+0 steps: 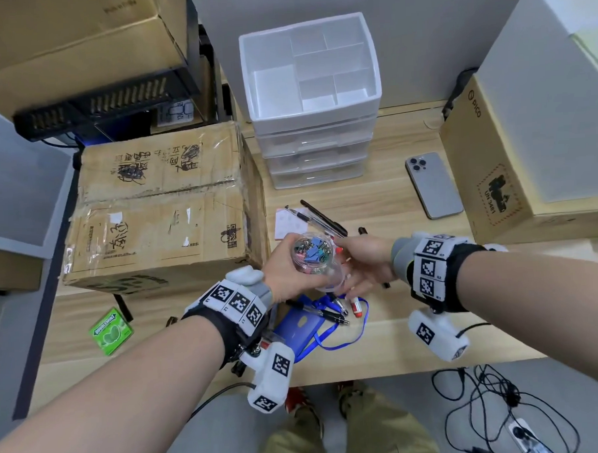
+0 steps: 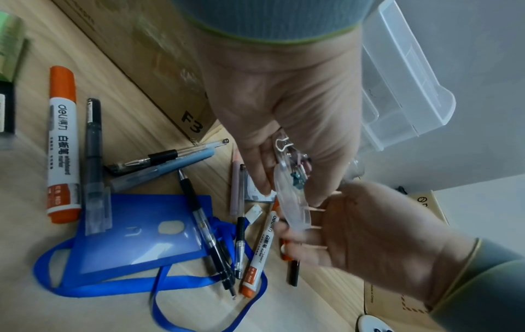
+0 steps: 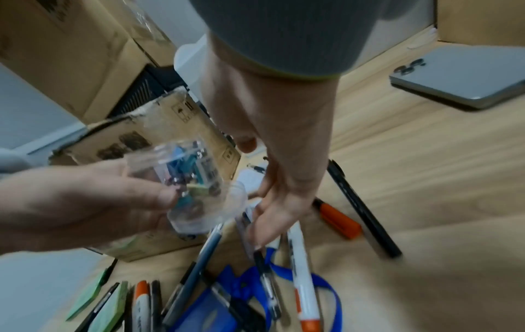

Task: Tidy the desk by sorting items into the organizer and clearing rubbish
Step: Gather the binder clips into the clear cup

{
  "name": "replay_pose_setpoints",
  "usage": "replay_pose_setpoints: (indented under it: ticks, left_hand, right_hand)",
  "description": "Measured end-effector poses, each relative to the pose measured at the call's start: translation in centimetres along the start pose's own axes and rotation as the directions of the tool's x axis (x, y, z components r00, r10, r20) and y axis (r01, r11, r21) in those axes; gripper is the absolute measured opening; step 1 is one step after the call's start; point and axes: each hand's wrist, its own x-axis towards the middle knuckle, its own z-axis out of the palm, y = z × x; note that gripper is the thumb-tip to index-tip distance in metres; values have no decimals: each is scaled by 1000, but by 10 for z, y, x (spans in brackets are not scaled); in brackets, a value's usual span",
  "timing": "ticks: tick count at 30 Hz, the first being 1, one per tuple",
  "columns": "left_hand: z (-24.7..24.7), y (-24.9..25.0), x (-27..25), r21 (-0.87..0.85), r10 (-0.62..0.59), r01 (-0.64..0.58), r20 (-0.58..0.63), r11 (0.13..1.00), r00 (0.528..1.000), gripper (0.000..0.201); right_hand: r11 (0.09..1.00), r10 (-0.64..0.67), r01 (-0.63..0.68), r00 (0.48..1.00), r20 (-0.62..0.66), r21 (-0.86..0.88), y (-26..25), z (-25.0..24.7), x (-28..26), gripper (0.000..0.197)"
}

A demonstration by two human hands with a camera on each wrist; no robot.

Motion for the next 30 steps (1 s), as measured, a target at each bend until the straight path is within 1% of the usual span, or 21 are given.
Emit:
replay_pose_setpoints:
  ticks: [1, 2, 3, 5, 9, 11, 14, 16, 18, 20, 21, 22, 24, 25, 28, 30]
  left_hand:
    - [0, 0, 0, -11, -4, 4, -2, 1000, 1000, 90]
    - [0, -1, 1, -18, -10, 10, -4, 1000, 1000, 89]
    - [-1, -2, 1, -20, -18, 18, -6, 1000, 1000, 87]
    - [-1, -4, 2, -13, -30, 30, -10, 999, 999, 81]
    - [-4, -7, 5, -3, -47, 47, -20, 999, 999, 67]
    - [-5, -6, 7, 3, -35, 35, -28, 999, 999, 66]
    - [-7, -6, 7, 24, -40, 41, -32, 999, 999, 66]
    - [-7, -9, 9, 34, -60, 61, -18, 998, 998, 68]
    - [-6, -13, 10, 39, -75, 75, -3, 996, 997, 72]
    - [-7, -15, 10, 33, -79, 78, 8, 996, 997, 73]
    - [-8, -16, 11, 32, -77, 77, 17, 997, 997, 70]
    - [-8, -17, 11, 40, -79, 78, 25, 996, 997, 66]
    - [-10, -18, 12, 73, -83, 81, 34, 994, 996, 61]
    - [-10, -19, 12, 85, -85, 81, 39, 993, 996, 62]
    - [-12, -23, 12, 117, -94, 89, 41, 989, 995, 68]
    - [-13, -24, 12, 128, -92, 86, 40, 988, 995, 68]
  right_hand:
    - [999, 18, -21, 997, 70, 42, 4, 1, 4, 61]
    - [996, 25, -34, 992, 122, 77, 6, 3, 5, 64]
    - [994, 24, -42, 987, 161, 106, 7, 6, 4, 63]
    - [985, 16, -49, 980, 198, 167, 6, 11, 2, 58]
    - [974, -26, -12, 986, 165, 228, -3, 11, 5, 45]
    - [966, -34, -6, 988, 153, 257, -8, 8, 5, 40]
    - [956, -44, -8, 985, 169, 294, -14, 3, 3, 34]
    - [959, -86, 44, 986, 140, 279, -18, -2, 0, 29]
    - [966, -180, 158, 979, 93, 204, -22, -2, -5, 22]
    - [946, -319, 313, 945, 75, 85, -26, 1, -8, 14]
    - [927, -375, 373, 924, 73, 37, -27, 2, -8, 16]
    - [909, -415, 417, 907, 71, -12, -28, 3, -8, 24]
    - [871, -469, 472, 881, 57, -132, -29, 6, -5, 41]
    - [847, -490, 490, 870, 56, -206, -29, 8, -3, 47]
    - [737, -546, 524, 834, 81, -427, -31, 17, -4, 52]
    - [675, -560, 507, 825, 75, -537, -32, 20, -3, 53]
